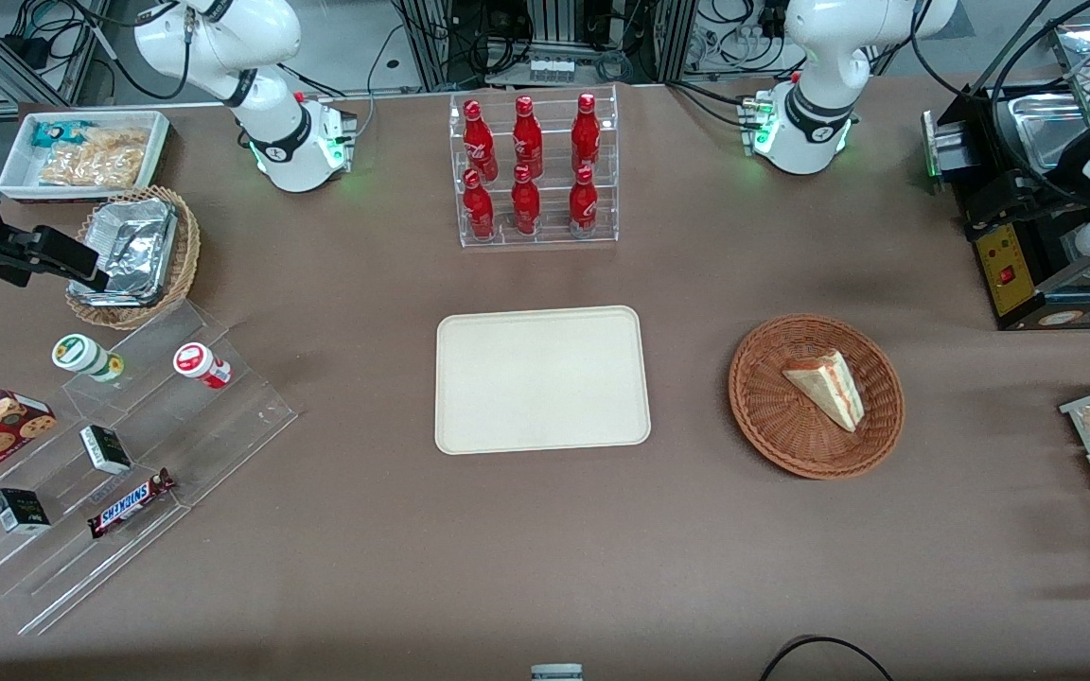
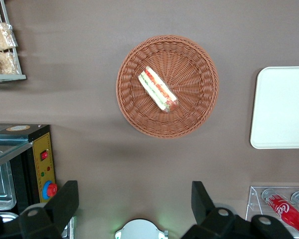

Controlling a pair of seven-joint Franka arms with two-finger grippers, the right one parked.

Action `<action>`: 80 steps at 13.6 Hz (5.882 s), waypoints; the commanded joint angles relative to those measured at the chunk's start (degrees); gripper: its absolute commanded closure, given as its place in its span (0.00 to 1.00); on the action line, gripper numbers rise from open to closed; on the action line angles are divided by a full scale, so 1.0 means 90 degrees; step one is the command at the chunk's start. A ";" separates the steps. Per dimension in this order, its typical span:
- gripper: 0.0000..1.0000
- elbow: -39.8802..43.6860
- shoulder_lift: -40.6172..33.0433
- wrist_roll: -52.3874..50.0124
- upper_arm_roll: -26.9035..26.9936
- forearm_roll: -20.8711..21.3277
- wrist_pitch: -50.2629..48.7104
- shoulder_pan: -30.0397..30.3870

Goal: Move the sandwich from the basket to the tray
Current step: 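Move the left gripper over the wicker basket above the wrapped sandwich, then lower the left gripper and close it on the sandwich's crust edge, then lift the sandwich with the left gripper and carry it over the cream tray, then lower the sandwich onto the tray and open the left gripper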

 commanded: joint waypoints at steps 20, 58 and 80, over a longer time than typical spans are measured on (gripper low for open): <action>0.00 -0.1856 0.1037 -0.2858 -0.0036 -0.0055 0.2730 -0.0142; 0.94 -0.0757 0.1710 -0.4931 -0.0046 0.0188 0.2129 -0.1390; 0.91 0.0378 0.4923 -0.5244 -0.0134 0.0014 0.5164 -0.5278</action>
